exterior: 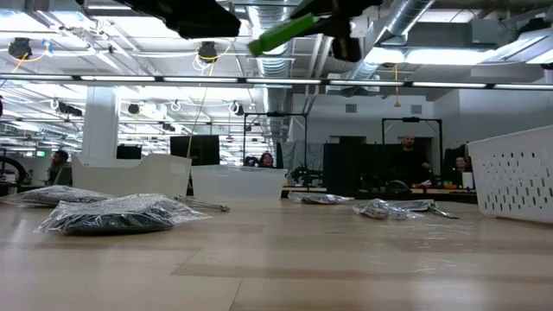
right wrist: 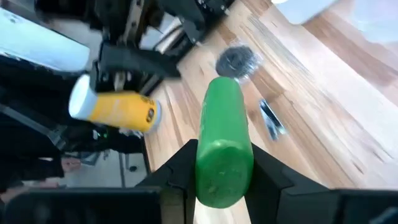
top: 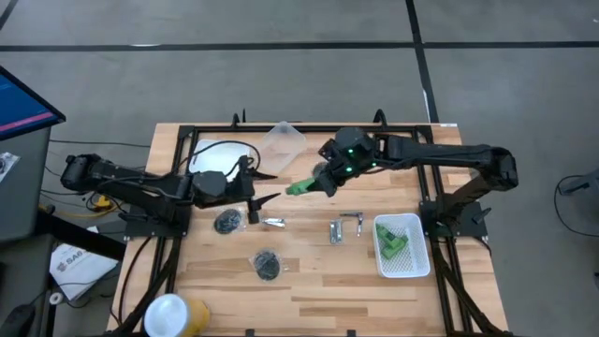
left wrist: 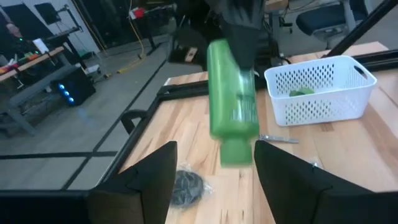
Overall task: Pick & Place Travel size toiletries
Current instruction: Put the green shampoo into the bottom white bin, then put the black hairbrush into the top white bin
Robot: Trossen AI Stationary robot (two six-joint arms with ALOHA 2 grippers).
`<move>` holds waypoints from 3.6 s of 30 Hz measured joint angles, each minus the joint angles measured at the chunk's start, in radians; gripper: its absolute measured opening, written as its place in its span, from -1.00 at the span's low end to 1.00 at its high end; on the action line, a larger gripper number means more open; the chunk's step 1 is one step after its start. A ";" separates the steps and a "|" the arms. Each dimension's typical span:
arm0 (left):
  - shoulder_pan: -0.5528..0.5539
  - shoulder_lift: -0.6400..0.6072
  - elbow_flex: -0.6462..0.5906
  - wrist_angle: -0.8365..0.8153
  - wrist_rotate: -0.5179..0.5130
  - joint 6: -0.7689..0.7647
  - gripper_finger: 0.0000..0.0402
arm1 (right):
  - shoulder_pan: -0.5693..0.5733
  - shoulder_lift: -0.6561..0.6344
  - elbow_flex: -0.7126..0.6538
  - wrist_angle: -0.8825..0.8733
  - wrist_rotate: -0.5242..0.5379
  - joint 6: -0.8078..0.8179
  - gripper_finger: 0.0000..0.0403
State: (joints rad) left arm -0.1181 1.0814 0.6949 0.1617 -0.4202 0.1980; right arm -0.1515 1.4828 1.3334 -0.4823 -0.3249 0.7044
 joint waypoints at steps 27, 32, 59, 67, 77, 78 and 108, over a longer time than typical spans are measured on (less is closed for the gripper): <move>0.000 -0.146 -0.001 -0.008 -0.060 -0.076 0.04 | 0.535 -0.292 -0.169 -1.021 0.007 0.511 -0.56; 0.000 -0.146 -0.001 -0.009 -0.059 -0.076 0.04 | 0.599 -0.292 -0.300 -0.854 -0.062 0.563 -0.56; -0.002 -0.146 -0.001 -0.110 -0.048 -0.232 0.42 | 0.603 -0.292 -0.433 -0.729 -0.036 0.607 0.23; -0.062 -0.146 -0.001 -0.384 -0.017 -0.457 0.48 | 0.516 -0.317 -0.326 -0.736 0.009 0.529 0.21; -0.096 -0.109 -0.001 -0.762 0.084 -0.839 0.48 | 0.359 -0.354 -0.135 -0.734 0.183 0.411 0.09; -0.100 -0.093 -0.001 -0.777 0.098 -0.845 0.48 | 0.349 -0.354 -0.120 -0.734 0.195 0.397 0.09; -0.122 -0.060 -0.315 -0.801 0.059 -1.059 0.48 | 0.301 -0.351 -0.079 -0.575 0.282 0.257 0.09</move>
State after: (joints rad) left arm -0.2398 1.0210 0.3795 -0.6388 -0.3615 -0.8612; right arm 0.1493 1.1320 1.2543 -1.0569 -0.0429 0.9616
